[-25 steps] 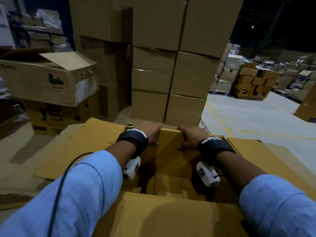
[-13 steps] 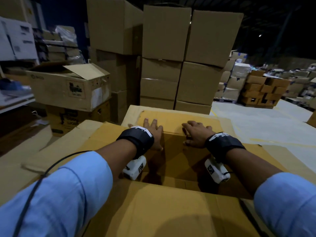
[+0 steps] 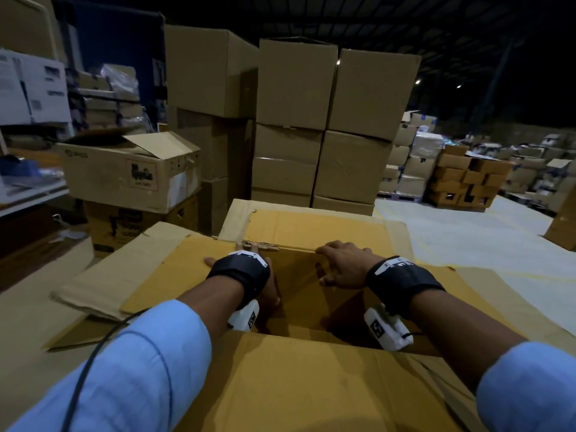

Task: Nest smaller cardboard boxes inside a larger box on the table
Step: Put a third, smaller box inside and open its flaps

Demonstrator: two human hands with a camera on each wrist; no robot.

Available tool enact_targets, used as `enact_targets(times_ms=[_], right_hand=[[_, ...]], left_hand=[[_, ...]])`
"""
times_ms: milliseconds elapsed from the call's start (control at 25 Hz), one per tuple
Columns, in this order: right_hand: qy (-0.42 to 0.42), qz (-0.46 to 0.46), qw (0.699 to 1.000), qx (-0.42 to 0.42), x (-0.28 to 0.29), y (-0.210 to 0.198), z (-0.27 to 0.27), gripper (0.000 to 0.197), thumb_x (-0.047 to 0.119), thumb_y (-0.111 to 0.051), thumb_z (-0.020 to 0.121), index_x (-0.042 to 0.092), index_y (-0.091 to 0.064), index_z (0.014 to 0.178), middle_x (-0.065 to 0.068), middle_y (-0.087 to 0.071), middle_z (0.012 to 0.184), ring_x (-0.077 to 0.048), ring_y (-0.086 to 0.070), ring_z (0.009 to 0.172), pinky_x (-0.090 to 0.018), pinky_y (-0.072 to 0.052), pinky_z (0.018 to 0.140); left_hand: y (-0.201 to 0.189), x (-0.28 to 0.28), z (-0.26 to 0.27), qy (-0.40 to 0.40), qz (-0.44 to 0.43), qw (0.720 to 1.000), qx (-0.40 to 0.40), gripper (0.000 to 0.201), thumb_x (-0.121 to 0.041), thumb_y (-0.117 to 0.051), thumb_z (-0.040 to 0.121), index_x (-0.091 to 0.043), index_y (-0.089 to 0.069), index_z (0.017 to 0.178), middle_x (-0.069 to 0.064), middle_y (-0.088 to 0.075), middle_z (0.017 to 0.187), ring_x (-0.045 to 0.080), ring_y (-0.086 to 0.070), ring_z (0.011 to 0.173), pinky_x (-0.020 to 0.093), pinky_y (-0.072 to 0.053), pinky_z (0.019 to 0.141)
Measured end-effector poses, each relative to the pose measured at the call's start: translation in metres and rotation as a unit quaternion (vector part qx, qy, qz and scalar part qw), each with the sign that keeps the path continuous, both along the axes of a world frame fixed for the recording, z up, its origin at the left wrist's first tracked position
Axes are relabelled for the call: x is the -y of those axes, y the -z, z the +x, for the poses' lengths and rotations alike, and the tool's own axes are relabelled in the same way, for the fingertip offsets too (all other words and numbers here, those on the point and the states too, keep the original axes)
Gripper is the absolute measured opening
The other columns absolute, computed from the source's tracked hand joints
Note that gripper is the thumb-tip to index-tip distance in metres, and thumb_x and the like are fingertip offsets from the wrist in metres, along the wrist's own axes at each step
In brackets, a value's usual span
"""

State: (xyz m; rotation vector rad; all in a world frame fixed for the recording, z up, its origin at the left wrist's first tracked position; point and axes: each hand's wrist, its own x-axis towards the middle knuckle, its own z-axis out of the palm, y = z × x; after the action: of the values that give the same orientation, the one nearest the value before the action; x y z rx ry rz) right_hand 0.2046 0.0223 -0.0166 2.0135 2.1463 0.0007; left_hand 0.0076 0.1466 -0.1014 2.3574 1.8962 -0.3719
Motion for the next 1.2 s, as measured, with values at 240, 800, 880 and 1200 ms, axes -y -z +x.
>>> enact_targets(times_ms=[240, 800, 880, 1200], right_hand=[[0.033, 0.002, 0.999, -0.011, 0.009, -0.011, 0.017, 0.073, 0.051, -0.058, 0.093, 0.030, -0.024, 0.153, -0.002, -0.029, 0.157, -0.029, -0.032, 0.140, -0.059, -0.034, 0.108], [0.000, 0.120, 0.993, -0.019, 0.056, -0.061, -0.002, 0.072, 0.056, -0.053, 0.094, 0.029, -0.023, 0.153, -0.004, -0.034, 0.157, -0.030, -0.034, 0.140, -0.057, -0.035, 0.108], [-0.009, 0.116, 0.993, -0.029, 0.065, -0.061, -0.012, 0.072, 0.055, -0.053, 0.094, 0.029, -0.022, 0.153, -0.005, -0.031, 0.158, -0.030, -0.032, 0.142, -0.058, -0.034, 0.109], [-0.017, 0.122, 0.992, -0.028, 0.073, -0.068, -0.093, 0.075, 0.056, -0.053, 0.094, 0.029, -0.019, 0.155, -0.005, -0.032, 0.158, -0.030, -0.033, 0.142, -0.060, -0.033, 0.110]], left_hand=[[-0.015, 0.004, 0.008, 0.016, 0.024, 0.999, 0.032, 0.096, -0.067, -0.062, 0.075, -0.034, -0.018, 0.154, 0.005, 0.012, 0.165, 0.042, 0.005, 0.150, 0.093, -0.002, 0.087], [-0.143, 0.127, -0.009, 0.211, 0.150, 0.965, 0.039, 0.076, -0.056, -0.051, 0.095, -0.028, -0.016, 0.156, 0.000, 0.007, 0.166, 0.029, 0.012, 0.151, 0.072, -0.012, 0.113], [-0.141, 0.142, -0.022, 0.202, 0.151, 0.967, 0.031, 0.075, -0.057, -0.049, 0.096, -0.028, -0.015, 0.156, -0.001, 0.009, 0.166, 0.028, 0.013, 0.151, 0.071, -0.010, 0.114], [-0.127, 0.150, -0.103, 0.184, 0.164, 0.968, 0.045, 0.076, -0.059, -0.047, 0.095, -0.029, -0.013, 0.156, -0.001, 0.013, 0.166, 0.028, 0.016, 0.151, 0.072, -0.006, 0.113]])
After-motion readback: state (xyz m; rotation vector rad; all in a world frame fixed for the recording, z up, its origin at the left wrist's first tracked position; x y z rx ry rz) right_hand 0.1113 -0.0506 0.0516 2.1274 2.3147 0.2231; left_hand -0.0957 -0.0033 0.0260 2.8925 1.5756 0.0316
